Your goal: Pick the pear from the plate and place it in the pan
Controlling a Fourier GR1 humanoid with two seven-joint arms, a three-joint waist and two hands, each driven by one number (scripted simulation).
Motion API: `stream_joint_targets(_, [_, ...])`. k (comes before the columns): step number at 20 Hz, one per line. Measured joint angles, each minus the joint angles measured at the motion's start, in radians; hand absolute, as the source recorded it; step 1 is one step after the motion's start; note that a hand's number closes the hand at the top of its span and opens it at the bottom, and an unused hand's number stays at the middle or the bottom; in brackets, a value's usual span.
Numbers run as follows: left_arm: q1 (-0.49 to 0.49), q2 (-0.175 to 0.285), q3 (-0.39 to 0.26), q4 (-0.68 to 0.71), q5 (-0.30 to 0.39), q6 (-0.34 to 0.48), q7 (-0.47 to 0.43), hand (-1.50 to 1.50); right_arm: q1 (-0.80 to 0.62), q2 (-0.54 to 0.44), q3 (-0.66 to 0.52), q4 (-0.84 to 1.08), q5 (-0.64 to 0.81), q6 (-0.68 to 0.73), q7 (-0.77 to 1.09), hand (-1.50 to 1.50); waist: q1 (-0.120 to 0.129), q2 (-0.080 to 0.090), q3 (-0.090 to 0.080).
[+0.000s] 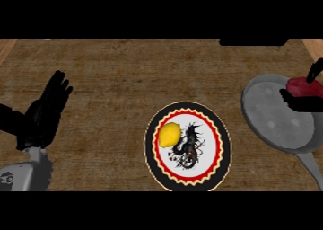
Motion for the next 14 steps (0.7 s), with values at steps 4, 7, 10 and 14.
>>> stream_joint_targets(4, [0.009, -0.009, -0.007, -0.006, -0.008, 0.005, -0.002, 0.0, -0.036, -0.009, 0.002, 0.198, 0.0, -0.096, -0.109, 1.5, 0.001, 0.0, 0.0])
stream_joint_targets(7, [0.013, -0.016, -0.014, -0.027, -0.013, 0.015, 0.014, 0.0, -0.06, -0.023, 0.003, 0.342, 0.026, -0.157, -0.151, 1.5, 0.003, 0.0, -0.001])
stream_joint_targets(10, [-0.002, -0.011, -0.015, -0.031, -0.018, 0.019, 0.027, 0.0, -0.091, -0.026, -0.039, 0.472, 0.009, -0.177, -0.135, -1.5, 0.006, 0.001, 0.0])
stream_joint_targets(14, [0.006, -0.01, -0.014, -0.022, -0.015, 0.008, 0.012, 0.0, -0.133, -0.045, -0.079, 0.647, -0.022, -0.178, -0.153, -1.5, 0.006, 0.002, 0.0])
